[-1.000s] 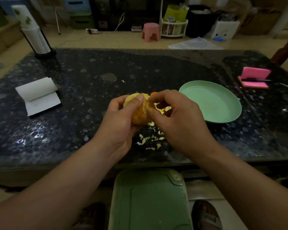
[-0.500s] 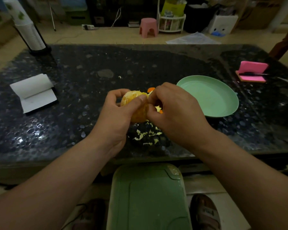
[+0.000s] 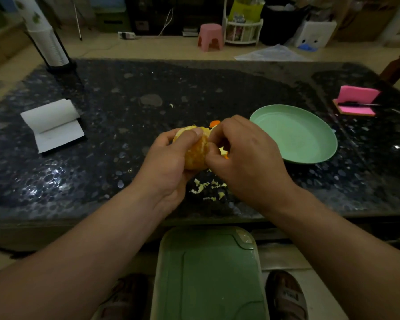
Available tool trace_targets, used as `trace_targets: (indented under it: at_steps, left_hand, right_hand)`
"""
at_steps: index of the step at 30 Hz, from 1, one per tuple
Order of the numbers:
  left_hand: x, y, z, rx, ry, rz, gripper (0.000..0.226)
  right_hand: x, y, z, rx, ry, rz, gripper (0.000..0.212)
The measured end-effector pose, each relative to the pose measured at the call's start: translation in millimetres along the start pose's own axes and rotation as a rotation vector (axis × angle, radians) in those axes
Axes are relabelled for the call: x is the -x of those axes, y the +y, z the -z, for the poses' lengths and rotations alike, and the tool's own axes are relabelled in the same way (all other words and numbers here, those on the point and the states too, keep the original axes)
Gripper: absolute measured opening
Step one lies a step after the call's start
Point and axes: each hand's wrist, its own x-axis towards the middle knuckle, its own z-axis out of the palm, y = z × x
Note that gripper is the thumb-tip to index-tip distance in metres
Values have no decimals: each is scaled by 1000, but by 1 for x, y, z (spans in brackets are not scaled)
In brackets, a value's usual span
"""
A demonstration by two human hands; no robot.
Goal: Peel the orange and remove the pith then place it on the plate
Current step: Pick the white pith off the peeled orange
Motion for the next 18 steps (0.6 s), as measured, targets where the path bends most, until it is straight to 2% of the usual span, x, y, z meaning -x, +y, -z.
trace_targets:
  at_steps: [6,11,12,15,17,18]
  left_hand:
    - [-7,6,5,78,59,25,46]
    - [-5,12,7,165,-4,102,37]
    - [-5,13,8,191,-10,127,35]
    - [-7,13,10,296,47,195,42]
    - [-8,13,12,359,88,228,45]
    - [-8,13,12,378,101,242,46]
  right_hand:
    - [7,-3,-1,-10,-22,8,9]
    - [10,-6,-1,0,-98,-11,10]
    - [9,-5,0,-33,-155,-65,11]
    - [5,3,3,-324,-279,-354,14]
    - [4,12,3,-354,-258,-433,11]
    - [3,17,3,-304,-237,-420,17]
